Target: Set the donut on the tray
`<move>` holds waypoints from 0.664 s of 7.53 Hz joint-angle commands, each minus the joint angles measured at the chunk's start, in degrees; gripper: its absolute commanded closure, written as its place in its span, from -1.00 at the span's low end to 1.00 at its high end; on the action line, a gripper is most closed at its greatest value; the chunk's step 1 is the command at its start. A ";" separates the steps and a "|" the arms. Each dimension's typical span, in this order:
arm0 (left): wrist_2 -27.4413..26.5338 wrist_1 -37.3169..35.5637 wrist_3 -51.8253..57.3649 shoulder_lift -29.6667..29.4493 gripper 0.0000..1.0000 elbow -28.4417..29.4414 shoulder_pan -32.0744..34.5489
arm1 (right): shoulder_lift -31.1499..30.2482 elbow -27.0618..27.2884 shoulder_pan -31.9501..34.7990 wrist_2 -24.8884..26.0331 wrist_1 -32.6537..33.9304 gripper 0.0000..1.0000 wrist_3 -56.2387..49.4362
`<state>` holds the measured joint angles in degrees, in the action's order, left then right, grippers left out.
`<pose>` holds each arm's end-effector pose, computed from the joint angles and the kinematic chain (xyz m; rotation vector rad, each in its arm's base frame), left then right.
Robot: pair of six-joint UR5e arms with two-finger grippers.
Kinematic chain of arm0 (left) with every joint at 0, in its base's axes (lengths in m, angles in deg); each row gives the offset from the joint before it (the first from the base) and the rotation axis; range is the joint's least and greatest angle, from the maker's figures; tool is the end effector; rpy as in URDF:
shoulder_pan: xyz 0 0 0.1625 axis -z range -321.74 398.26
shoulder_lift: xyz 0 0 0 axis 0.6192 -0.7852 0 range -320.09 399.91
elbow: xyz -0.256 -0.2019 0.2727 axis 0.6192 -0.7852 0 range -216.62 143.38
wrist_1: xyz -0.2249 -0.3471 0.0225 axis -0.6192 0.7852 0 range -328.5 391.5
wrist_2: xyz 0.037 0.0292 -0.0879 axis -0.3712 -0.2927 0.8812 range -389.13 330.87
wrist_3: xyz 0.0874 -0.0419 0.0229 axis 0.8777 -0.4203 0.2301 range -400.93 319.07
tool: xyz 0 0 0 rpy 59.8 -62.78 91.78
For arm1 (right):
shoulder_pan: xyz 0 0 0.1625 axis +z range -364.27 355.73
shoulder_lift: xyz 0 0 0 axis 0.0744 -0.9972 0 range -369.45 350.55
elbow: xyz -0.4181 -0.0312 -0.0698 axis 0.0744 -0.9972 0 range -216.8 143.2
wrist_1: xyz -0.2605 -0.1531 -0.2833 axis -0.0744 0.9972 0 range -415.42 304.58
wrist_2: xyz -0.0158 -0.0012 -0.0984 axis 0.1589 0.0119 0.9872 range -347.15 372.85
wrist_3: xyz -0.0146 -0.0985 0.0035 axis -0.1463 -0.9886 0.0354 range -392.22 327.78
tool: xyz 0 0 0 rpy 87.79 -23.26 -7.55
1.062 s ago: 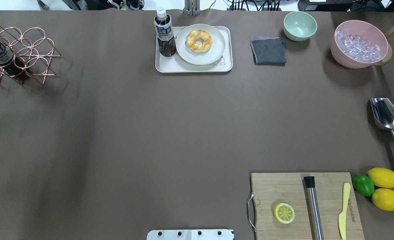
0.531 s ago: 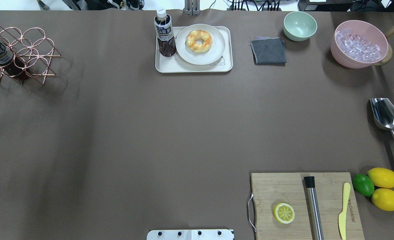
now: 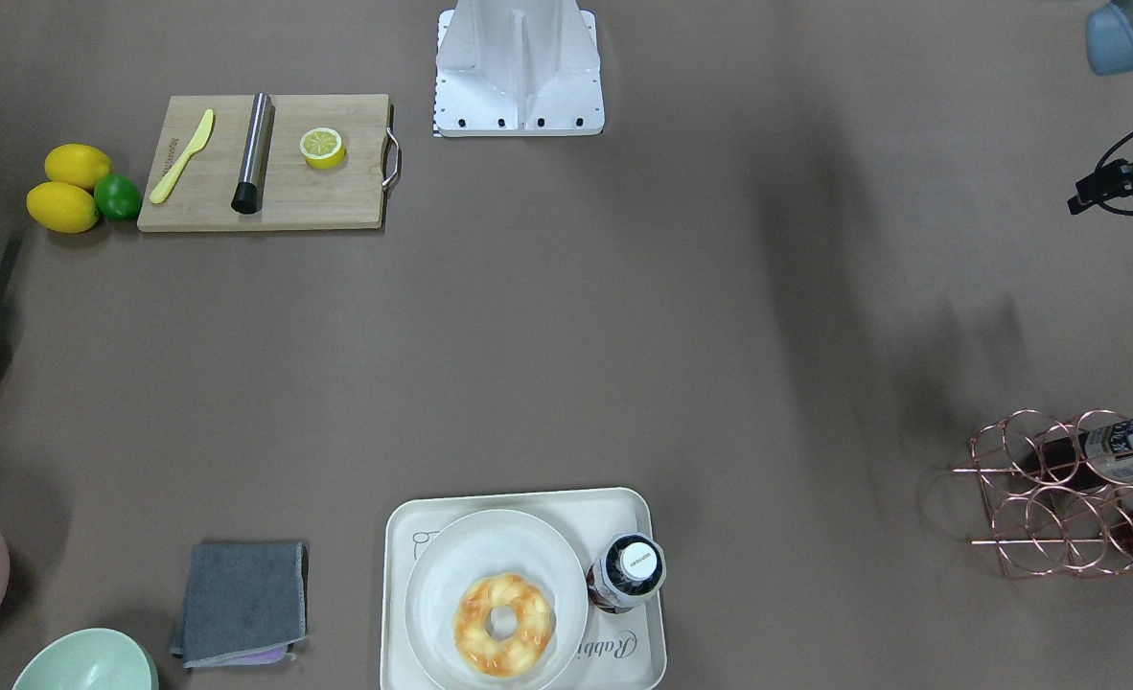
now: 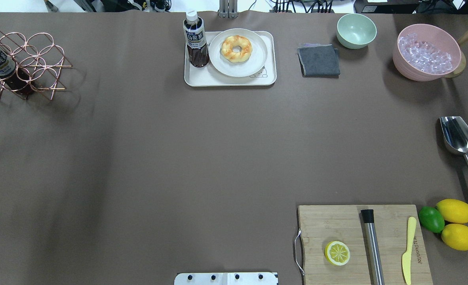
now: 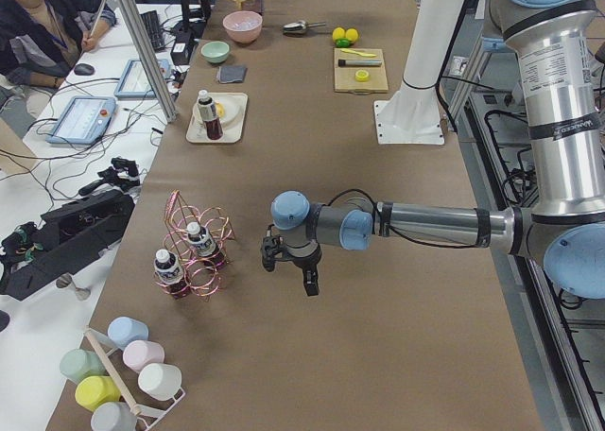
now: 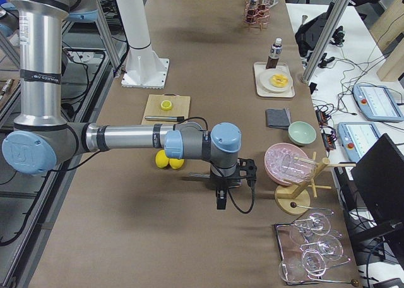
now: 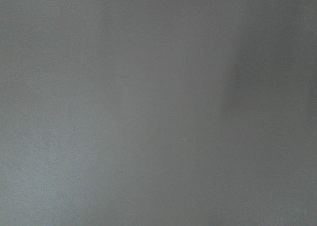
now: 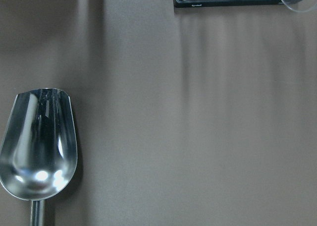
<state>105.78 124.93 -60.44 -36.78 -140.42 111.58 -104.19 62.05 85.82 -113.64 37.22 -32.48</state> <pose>0.0541 -0.3999 0.6364 -0.1816 0.7649 -0.0202 0.0748 -0.4577 0.6354 0.0268 -0.6367 -0.0111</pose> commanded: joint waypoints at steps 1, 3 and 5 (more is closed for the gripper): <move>0.00 0.00 0.00 0.05 -0.96 0.00 -0.03 | -0.01 0.02 0.00 -0.34 0.00 -1.00 0.00; 0.00 0.00 0.00 0.31 -0.96 -0.17 0.06 | -0.01 0.02 0.00 -0.34 0.00 -1.00 0.09; 0.00 0.00 0.00 0.49 -0.96 -0.44 0.41 | -0.18 0.02 0.00 -0.34 0.09 -1.00 0.09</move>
<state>105.78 124.93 -60.44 -36.45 -140.62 111.71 -104.28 62.07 85.82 -113.97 37.26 -32.44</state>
